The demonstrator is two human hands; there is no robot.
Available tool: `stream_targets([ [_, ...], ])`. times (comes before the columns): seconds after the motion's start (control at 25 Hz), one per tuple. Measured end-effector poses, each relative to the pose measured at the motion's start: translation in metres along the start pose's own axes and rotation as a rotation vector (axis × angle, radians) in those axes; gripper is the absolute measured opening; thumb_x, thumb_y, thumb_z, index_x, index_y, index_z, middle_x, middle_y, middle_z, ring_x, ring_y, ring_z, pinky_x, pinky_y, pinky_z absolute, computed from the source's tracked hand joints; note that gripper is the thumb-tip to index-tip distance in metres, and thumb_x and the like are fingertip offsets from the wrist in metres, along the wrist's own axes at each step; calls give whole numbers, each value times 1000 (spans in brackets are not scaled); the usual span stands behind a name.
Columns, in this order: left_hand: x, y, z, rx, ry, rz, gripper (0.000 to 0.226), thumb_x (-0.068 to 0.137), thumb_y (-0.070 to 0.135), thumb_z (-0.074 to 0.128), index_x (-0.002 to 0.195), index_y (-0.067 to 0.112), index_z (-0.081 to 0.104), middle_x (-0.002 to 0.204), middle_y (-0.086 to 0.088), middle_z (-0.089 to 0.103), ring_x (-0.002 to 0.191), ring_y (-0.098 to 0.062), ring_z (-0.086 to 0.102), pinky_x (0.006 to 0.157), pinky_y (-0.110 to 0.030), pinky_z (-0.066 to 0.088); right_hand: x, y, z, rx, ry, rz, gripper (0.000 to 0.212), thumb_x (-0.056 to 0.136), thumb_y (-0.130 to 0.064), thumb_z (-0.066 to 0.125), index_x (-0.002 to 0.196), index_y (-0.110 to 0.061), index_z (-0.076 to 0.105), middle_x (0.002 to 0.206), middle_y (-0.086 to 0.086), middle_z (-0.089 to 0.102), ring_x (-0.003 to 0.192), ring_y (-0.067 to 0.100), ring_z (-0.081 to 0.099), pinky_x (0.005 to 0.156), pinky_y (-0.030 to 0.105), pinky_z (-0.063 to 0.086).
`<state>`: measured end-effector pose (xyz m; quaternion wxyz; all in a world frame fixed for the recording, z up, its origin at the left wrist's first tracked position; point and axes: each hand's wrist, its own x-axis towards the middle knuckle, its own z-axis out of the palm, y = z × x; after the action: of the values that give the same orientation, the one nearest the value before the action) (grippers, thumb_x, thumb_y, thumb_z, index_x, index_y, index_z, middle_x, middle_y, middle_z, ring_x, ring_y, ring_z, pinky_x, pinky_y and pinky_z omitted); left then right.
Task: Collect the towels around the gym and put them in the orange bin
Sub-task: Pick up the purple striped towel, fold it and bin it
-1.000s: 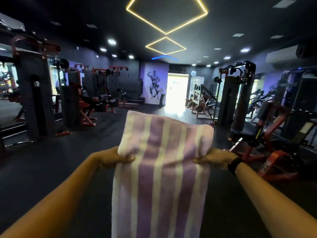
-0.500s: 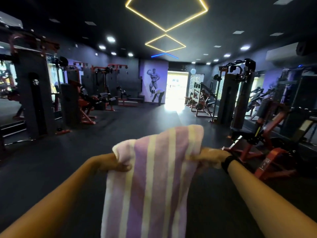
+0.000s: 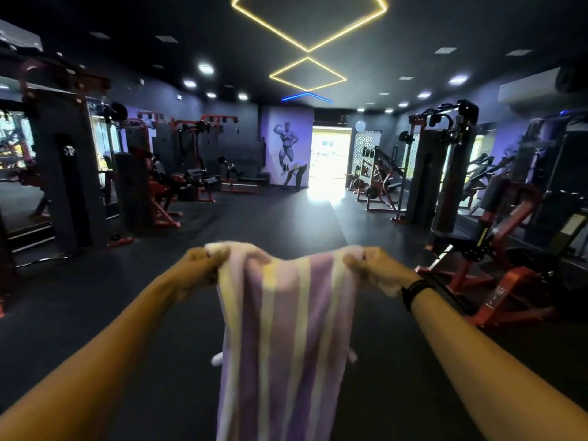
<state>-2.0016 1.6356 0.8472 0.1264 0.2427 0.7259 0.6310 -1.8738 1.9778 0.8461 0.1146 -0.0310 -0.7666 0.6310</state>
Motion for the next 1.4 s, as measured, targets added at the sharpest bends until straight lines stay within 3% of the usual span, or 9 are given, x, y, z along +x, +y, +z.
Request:
stream_targets([
  [0.08,5,1,-8,-14,187,-42,36,96,41,52,92,8,64,74,-5,67,62,-12,61,56,-26,52,4,-3,-7,110,61,-31,91,49,-55,88,114,3,60,97,18,65,82,25,60,66,34,52],
  [0.28,-1,1,-2,-216,-4,-147,44,97,48,40,105,11,62,91,-7,73,71,-16,71,58,-29,58,-10,12,-4,-230,-72,114,86,47,-54,88,105,4,63,93,22,65,82,29,60,67,38,54],
  [0.44,-5,4,3,-41,-186,-123,66,69,55,74,118,15,56,103,-3,69,85,-12,68,64,-23,56,-10,-13,-17,29,-36,129,60,70,-40,80,109,2,63,97,20,65,89,28,61,80,40,51],
  [0.6,3,-4,2,71,-40,-47,59,54,34,91,101,12,61,107,-13,62,82,-15,62,65,-23,54,-12,-16,-12,43,44,69,84,56,-55,83,110,5,61,94,15,63,73,19,62,58,28,55],
  [0.84,2,12,-9,-116,-43,-48,105,26,60,91,115,12,64,96,-8,74,84,-21,71,74,-41,59,-14,-16,-1,72,50,7,84,55,-52,83,116,1,60,71,6,63,48,15,56,34,20,37],
  [1.04,5,23,-2,-148,160,27,36,78,18,78,110,11,64,104,-14,69,73,-13,68,64,-28,60,-11,-40,-14,194,29,38,63,64,-24,80,114,8,58,72,9,70,49,14,65,37,21,47],
  [1.24,10,27,-4,-239,257,-11,46,76,28,79,114,7,64,113,-15,67,103,-29,64,91,-51,52,-4,-39,-1,72,49,79,73,52,-40,87,105,4,60,74,17,59,46,20,51,36,20,40],
  [1.32,13,26,-10,-294,328,-12,48,77,32,78,116,7,63,108,-14,68,97,-27,65,82,-44,57,0,-36,-6,166,177,44,95,41,-41,92,114,10,58,88,19,61,67,25,57,50,27,50],
  [1.4,14,30,-11,-267,341,45,36,83,27,72,113,10,64,100,-10,67,84,-21,64,67,-36,60,2,-45,-10,352,181,-44,72,57,-27,82,114,10,58,90,11,70,75,18,67,64,27,58],
])
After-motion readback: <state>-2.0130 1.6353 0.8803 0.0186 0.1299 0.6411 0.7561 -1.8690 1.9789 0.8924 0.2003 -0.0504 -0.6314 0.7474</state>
